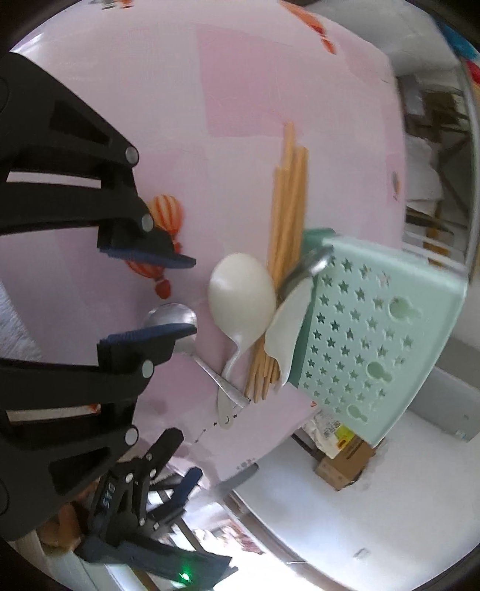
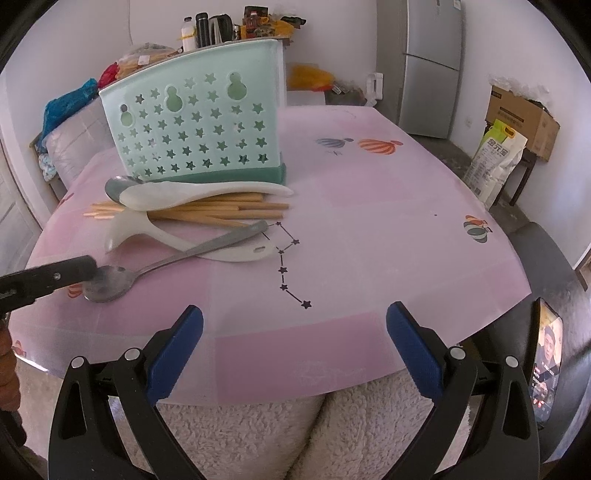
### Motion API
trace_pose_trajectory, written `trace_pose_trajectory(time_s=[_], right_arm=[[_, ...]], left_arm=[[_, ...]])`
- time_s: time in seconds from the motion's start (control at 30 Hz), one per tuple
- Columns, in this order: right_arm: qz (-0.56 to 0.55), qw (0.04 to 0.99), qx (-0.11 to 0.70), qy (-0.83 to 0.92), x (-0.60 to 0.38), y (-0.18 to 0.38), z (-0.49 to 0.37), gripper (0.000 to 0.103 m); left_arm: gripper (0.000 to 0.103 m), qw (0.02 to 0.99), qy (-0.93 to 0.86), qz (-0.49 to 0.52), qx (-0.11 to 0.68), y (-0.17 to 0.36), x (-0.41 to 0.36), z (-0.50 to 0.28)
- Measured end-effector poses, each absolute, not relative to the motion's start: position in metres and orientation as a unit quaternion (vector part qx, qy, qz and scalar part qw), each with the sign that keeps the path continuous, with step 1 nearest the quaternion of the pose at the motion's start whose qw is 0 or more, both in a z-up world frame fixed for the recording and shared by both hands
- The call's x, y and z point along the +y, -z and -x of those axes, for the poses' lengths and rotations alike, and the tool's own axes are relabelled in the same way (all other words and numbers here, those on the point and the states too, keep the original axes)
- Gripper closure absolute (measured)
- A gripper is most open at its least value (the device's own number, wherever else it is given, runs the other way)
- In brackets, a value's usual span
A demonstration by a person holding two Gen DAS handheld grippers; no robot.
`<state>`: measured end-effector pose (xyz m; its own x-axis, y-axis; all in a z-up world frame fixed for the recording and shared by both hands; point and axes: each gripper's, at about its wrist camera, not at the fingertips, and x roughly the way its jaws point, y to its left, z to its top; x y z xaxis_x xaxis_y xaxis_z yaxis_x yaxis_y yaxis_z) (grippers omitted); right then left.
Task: Organize utensils
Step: 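Move the left tool toward the steel spoon lying beside the white spoon, then close the left gripper on the steel spoon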
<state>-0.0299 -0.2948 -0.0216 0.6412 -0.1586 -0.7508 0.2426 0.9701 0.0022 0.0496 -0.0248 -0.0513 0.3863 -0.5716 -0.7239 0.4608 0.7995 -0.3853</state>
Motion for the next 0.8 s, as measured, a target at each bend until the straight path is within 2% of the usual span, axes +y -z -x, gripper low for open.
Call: trace_pose_trajectory(time_s=[0.27, 0.4, 0.67, 0.8], right_arm=[[-0.056, 0.906, 0.405, 0.106, -0.294, 0.019, 0.032, 0.006], [-0.057, 0.909, 0.400, 0.104, -0.293, 0.016, 0.035, 0.006], [-0.066, 0.911, 0.394, 0.106, -0.300, 0.015, 0.038, 0.006], [-0.067, 0.912, 0.390, 0.107, -0.303, 0.014, 0.040, 0.006]], left_arm=[[0.073, 0.762, 0.333, 0.197, 0.520, 0.067, -0.011, -0.047], [0.075, 0.758, 0.321, 0.222, 0.523, 0.069, -0.018, -0.049], [0.098, 0.762, 0.277, 0.246, 0.532, 0.077, -0.022, -0.061], [0.098, 0.772, 0.270, 0.237, 0.524, 0.076, -0.027, -0.060]])
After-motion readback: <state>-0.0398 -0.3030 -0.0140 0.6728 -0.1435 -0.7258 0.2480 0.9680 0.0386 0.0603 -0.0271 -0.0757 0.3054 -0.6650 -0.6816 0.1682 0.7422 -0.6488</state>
